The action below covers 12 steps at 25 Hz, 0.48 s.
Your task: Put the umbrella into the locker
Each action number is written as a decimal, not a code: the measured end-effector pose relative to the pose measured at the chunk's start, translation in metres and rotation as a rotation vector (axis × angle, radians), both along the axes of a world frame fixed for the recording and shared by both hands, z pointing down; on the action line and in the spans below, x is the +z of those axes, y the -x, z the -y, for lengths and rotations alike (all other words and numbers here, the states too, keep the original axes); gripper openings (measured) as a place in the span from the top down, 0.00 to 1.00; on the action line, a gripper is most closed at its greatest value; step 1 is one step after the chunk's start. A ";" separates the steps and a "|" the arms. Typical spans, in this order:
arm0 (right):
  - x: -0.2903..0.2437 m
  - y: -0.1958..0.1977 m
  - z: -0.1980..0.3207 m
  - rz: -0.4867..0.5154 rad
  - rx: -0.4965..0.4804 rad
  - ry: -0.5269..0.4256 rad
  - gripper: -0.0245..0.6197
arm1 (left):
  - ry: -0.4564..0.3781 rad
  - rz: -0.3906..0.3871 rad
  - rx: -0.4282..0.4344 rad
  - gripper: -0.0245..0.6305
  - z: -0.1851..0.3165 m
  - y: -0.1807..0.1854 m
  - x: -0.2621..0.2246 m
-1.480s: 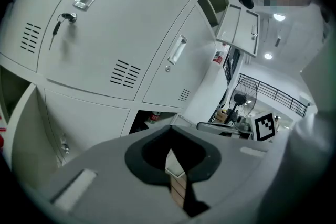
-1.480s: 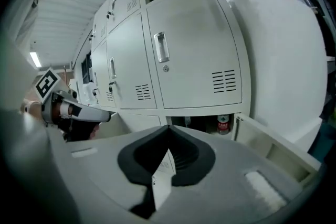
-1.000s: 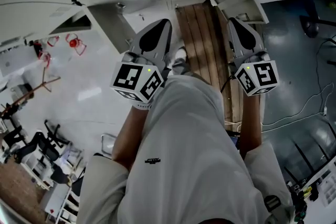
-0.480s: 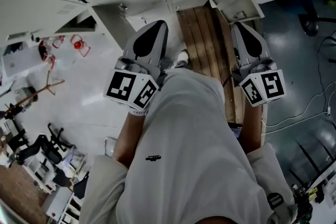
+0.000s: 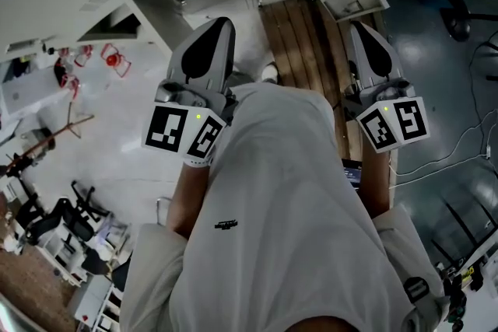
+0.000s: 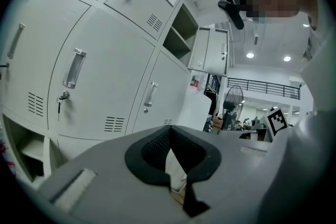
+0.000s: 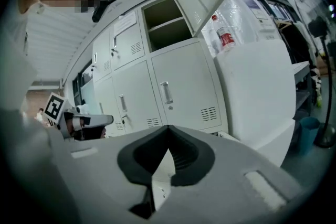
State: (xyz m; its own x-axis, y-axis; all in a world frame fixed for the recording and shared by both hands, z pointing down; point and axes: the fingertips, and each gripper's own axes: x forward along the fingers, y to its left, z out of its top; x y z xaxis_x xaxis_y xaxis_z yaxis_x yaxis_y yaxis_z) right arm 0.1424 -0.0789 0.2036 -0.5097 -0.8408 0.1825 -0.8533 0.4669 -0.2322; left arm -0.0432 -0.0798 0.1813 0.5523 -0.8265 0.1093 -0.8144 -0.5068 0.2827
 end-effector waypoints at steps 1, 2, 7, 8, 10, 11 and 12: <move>-0.003 0.004 0.000 0.008 -0.009 -0.004 0.97 | 0.001 0.001 0.008 0.93 -0.002 -0.001 0.000; -0.005 0.008 0.000 0.002 -0.023 -0.009 0.97 | 0.003 0.003 0.014 0.93 -0.004 -0.001 0.000; -0.010 0.012 -0.005 -0.060 -0.083 -0.013 0.97 | 0.008 -0.003 0.015 0.93 -0.008 -0.002 -0.001; -0.009 0.012 -0.006 -0.063 -0.092 0.002 0.97 | 0.010 -0.005 0.014 0.93 -0.008 -0.002 0.000; -0.007 0.016 -0.008 -0.048 -0.106 0.028 0.97 | 0.007 -0.005 0.014 0.93 -0.007 -0.001 -0.002; -0.006 0.018 -0.010 -0.043 -0.110 0.035 0.97 | 0.004 -0.006 0.013 0.93 -0.007 -0.001 -0.003; -0.004 0.019 -0.013 -0.045 -0.112 0.041 0.97 | 0.002 -0.009 0.010 0.93 -0.008 -0.001 -0.004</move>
State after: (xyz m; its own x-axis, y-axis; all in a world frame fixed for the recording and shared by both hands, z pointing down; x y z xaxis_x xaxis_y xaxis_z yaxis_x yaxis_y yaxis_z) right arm 0.1235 -0.0658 0.1993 -0.5905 -0.7703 0.2408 -0.8063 0.5507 -0.2157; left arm -0.0421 -0.0718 0.1771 0.5616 -0.8207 0.1055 -0.8065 -0.5145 0.2912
